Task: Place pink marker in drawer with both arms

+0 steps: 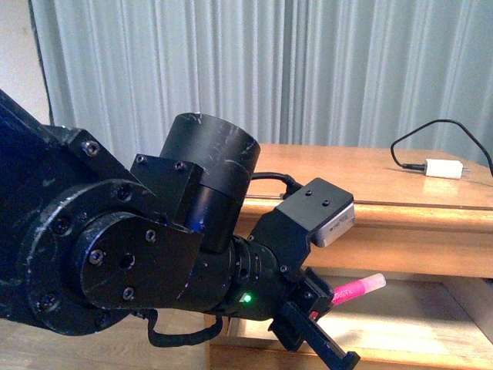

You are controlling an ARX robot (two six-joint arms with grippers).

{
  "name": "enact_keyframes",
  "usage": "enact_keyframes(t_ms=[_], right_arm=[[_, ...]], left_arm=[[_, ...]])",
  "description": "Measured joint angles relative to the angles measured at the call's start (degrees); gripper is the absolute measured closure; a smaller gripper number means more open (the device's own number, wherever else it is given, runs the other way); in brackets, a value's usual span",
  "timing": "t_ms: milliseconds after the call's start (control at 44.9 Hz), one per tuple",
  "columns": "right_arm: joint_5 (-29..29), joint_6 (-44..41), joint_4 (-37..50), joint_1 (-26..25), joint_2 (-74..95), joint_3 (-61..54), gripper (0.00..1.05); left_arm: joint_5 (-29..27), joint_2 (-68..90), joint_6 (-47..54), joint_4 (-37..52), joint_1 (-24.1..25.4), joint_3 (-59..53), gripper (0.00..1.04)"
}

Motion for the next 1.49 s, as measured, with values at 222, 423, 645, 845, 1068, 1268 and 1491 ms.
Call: enact_keyframes(t_ms=[222,423,645,845,1068,1268,1491], right_arm=[[0.0,0.0,0.0,0.0,0.0,0.0,0.08],[0.02,0.0,0.0,0.0,0.0,0.0,0.08],[0.02,0.0,0.0,0.0,0.0,0.0,0.08],[0.07,0.0,0.0,0.0,0.0,0.0,0.08],[0.07,-0.02,0.0,0.0,0.0,0.0,0.08],[0.09,0.0,0.0,0.0,0.0,0.0,0.08],[0.11,0.0,0.0,0.0,0.0,0.0,0.08]], left_arm=[[-4.46,-0.28,-0.17,2.25,-0.35,-0.04,0.52],[-10.58,-6.1,-1.11,4.31,-1.07,-4.96,0.25],[-19.02,-21.22,-6.97,10.6,-0.24,-15.32,0.07],[-25.07,-36.89,-12.28,9.55,2.27,-25.31,0.06],[-30.53,-58.34,-19.56,0.13,5.22,-37.51,0.06],[-35.34,-74.2,-25.46,-7.82,10.32,-45.53,0.06],[-35.3,-76.04,-27.08,-8.07,10.78,-46.23,0.06]])
